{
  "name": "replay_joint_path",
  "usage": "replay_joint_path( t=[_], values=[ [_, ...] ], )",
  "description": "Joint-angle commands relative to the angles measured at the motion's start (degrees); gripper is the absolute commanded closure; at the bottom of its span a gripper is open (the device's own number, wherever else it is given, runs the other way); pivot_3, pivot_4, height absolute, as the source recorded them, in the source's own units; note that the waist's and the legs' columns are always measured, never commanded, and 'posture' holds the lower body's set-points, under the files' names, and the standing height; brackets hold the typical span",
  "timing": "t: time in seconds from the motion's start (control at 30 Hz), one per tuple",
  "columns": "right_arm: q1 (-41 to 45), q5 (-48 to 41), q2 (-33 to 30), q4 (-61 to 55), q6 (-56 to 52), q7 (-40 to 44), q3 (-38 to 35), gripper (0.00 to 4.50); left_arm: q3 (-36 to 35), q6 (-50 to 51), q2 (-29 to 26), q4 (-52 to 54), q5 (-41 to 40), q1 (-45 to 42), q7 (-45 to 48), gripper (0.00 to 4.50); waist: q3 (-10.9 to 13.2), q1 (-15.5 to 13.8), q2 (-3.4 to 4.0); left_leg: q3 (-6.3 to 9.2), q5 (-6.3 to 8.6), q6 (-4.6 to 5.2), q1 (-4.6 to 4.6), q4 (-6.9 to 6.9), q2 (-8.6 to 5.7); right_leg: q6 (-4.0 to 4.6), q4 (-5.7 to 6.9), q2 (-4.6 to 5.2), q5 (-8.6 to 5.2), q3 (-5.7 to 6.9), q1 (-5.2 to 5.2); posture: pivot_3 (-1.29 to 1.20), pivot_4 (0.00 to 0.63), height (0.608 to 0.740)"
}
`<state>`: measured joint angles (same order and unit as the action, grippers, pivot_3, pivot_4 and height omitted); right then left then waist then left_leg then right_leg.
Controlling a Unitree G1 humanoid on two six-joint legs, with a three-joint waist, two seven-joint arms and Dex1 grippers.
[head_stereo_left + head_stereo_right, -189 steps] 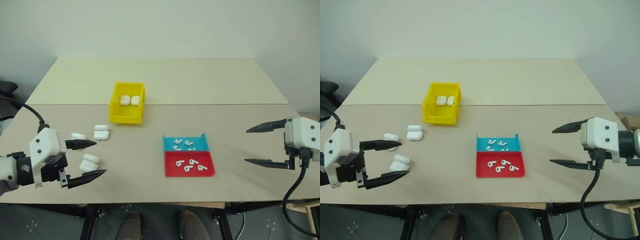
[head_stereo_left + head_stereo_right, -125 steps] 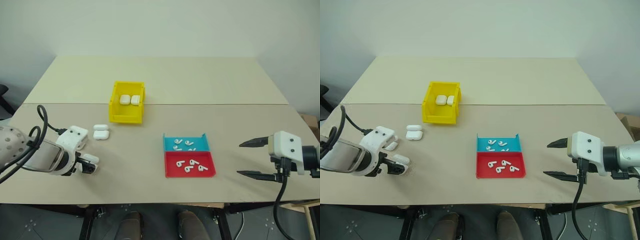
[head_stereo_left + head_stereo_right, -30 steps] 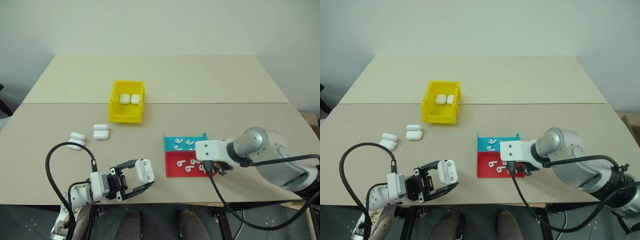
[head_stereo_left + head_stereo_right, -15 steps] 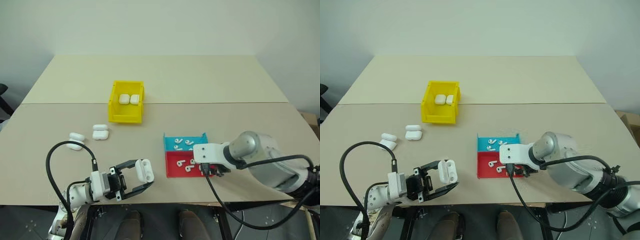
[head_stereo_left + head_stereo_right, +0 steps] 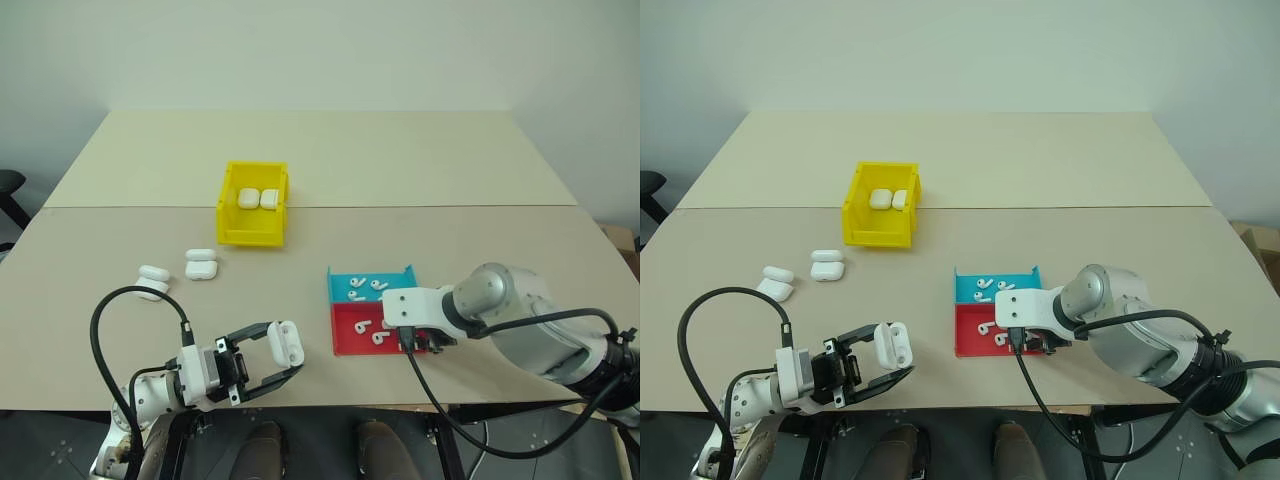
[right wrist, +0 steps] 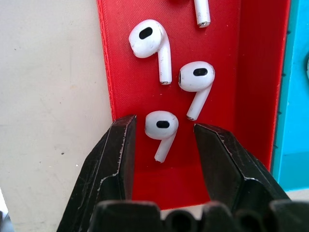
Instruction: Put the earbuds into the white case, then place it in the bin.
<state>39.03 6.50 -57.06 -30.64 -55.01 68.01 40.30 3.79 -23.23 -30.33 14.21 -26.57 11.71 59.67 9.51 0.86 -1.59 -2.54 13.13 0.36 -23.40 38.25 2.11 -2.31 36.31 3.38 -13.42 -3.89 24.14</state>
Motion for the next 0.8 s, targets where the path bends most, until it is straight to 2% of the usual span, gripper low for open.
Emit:
replay_joint_path(
  t=[0.03, 0.37, 0.47, 0.53, 0.8],
  values=[
    [-0.35, 0.63, -0.1, -0.89, 0.71, -0.04, -0.79, 2.57, -0.4, -0.02, -0.09, 1.98, 0.53, 0.1, -0.5, 1.77, 0.0, 0.0, 0.0, 0.0, 0.0, 0.0, 0.0, 0.0, 0.0, 0.0, 0.0, 0.0, 0.0, 0.0, 0.0, 0.0, 0.15, 0.74],
    [-0.9, 1.11, -0.24, -0.78, 1.24, -0.06, -0.75, 2.57, -0.26, 1.12, -0.03, 2.89, 1.23, 0.95, -1.4, 1.77, -0.01, 0.0, 0.0, 0.0, 0.0, 0.0, 0.01, 0.0, 0.0, 0.0, 0.0, 0.0, 0.0, 0.0, -0.01, 0.0, 0.15, 0.74],
    [-1.03, 1.29, -0.11, -0.93, 1.37, 0.09, -0.78, 3.14, -0.28, 0.85, 0.08, 2.88, 1.31, 0.97, -1.37, 1.77, -0.01, 0.0, 0.0, 0.0, 0.0, 0.0, 0.01, 0.0, 0.0, 0.0, 0.0, 0.0, 0.0, 0.0, -0.01, 0.0, 0.15, 0.74],
    [-1.13, 1.36, -0.12, -1.04, 1.33, 0.2, -0.83, 3.72, -0.34, 0.83, 0.1, 2.94, 1.34, 1.01, -1.42, 1.77, -0.02, 0.0, 0.0, 0.0, 0.0, 0.0, 0.01, 0.0, 0.0, 0.0, 0.0, 0.0, 0.0, 0.0, -0.01, 0.0, 0.15, 0.74],
    [-1.75, 2.29, -0.21, -0.8, 1.59, 0.14, -0.8, 3.72, -0.38, 0.97, 0.06, 3.09, 1.53, 1.15, -1.89, 1.77, -0.06, 0.0, 0.0, 0.0, 0.0, 0.0, 0.04, 0.0, 0.0, 0.0, -0.01, 0.0, 0.0, 0.0, -0.04, 0.0, 0.15, 0.74]
  ],
)
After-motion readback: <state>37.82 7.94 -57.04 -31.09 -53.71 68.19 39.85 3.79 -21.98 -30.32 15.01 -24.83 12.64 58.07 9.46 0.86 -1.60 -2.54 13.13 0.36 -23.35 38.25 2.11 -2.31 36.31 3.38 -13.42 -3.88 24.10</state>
